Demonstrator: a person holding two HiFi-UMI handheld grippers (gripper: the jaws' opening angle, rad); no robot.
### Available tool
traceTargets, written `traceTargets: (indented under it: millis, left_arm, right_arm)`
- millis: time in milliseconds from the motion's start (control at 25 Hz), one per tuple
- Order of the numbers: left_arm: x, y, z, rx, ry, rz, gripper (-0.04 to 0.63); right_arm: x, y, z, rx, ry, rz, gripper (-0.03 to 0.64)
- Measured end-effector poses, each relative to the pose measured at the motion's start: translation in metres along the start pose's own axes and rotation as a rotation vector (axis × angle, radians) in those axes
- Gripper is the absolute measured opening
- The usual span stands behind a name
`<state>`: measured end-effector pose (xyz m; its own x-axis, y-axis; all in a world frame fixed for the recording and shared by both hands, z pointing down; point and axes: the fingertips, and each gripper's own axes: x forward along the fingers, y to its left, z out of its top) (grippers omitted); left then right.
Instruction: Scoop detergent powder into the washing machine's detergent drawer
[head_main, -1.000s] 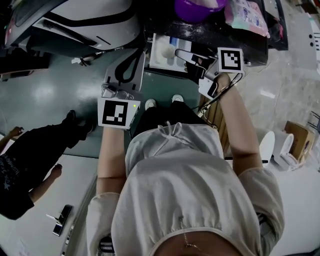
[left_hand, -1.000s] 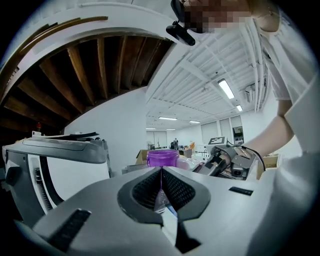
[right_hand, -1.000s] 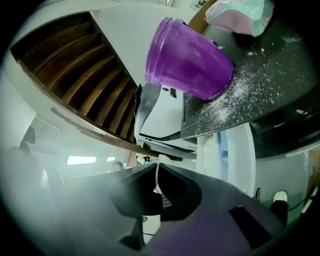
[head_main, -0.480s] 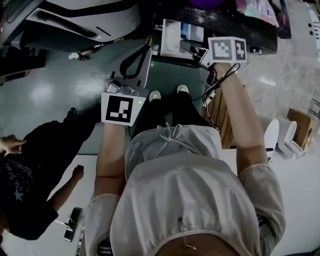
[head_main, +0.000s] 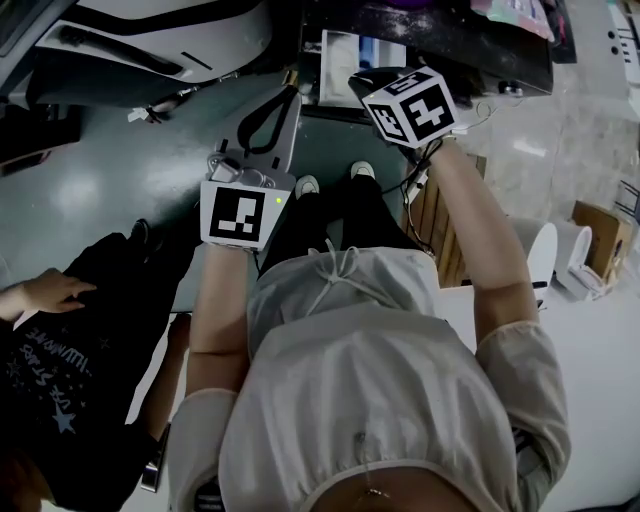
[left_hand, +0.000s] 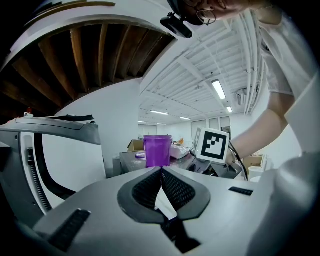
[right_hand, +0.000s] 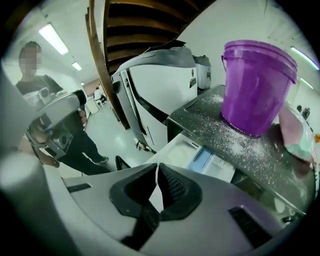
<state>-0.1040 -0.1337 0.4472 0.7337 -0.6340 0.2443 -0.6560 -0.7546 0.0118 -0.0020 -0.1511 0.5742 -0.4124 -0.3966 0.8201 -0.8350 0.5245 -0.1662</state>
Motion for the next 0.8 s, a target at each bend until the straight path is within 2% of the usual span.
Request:
traceTargets:
  millis: [240,600,800]
  left_arm:
    - [0.001,0.004,-0.005,-0.006,0.006,-0.010,0.023]
    - [0.000,0.006,-0.011,-0.007,0.015,-0.033,0.023]
    - [-0.001,0.005,-0.013,-0.006,0.018,-0.042,0.023]
  right_arm:
    - [0.000,0.004,0.005,-0.168,-0.009,-0.091,0.012]
    - [-0.006,0.007,0.011,-0.480,-0.026,-0.261,0.014]
    - [-0.016,0.010,0.019,-0.643,-0.083,-0.368,0.014]
